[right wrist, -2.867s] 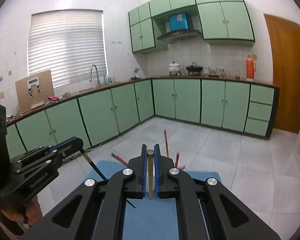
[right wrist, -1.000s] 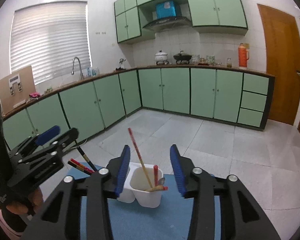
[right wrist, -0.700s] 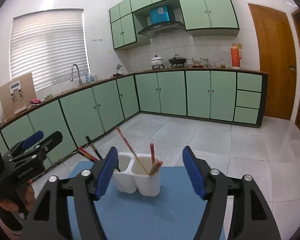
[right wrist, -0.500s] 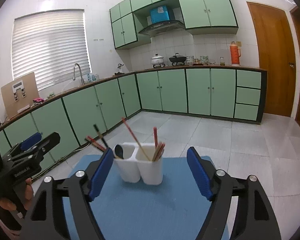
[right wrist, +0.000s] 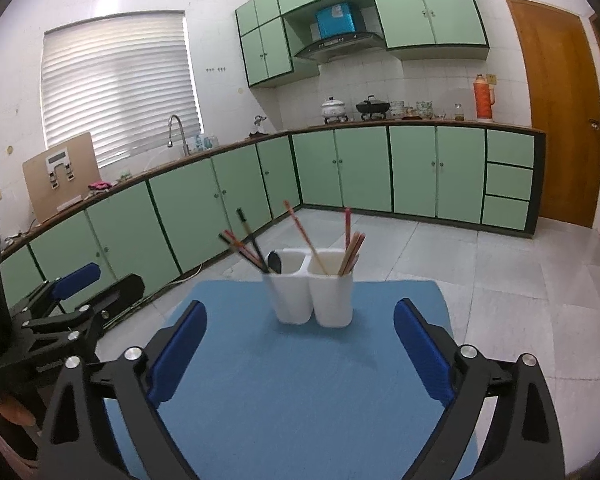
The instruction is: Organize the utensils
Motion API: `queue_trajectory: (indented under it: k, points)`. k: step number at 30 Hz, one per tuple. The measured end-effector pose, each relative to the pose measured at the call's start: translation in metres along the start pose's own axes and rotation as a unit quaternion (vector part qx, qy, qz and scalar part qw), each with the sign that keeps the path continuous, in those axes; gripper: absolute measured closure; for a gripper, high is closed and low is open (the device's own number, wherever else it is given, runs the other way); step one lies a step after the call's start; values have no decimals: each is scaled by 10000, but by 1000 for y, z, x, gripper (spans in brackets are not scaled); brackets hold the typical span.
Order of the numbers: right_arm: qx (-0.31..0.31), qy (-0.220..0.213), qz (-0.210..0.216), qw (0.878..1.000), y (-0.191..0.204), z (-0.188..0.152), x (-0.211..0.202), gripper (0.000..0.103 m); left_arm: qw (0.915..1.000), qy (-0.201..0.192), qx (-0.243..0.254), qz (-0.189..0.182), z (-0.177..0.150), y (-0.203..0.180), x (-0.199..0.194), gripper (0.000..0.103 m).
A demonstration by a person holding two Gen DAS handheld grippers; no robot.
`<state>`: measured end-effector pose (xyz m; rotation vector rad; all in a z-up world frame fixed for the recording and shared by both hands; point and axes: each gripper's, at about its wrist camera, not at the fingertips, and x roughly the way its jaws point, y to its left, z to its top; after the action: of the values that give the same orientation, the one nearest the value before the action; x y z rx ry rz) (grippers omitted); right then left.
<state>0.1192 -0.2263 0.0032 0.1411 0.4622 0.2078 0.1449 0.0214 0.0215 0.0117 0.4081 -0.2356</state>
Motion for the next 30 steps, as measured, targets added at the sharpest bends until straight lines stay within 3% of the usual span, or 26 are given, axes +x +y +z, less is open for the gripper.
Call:
queue_trajectory:
  k: [10, 30]
  points:
    - [-64, 110, 94, 9999, 13, -17, -25, 10, 9998, 201, 80, -22, -18, -6, -28, 6]
    - [-158, -98, 167, 9997, 25, -22, -58, 10, 10000, -19, 78, 13, -19, -11, -68, 6]
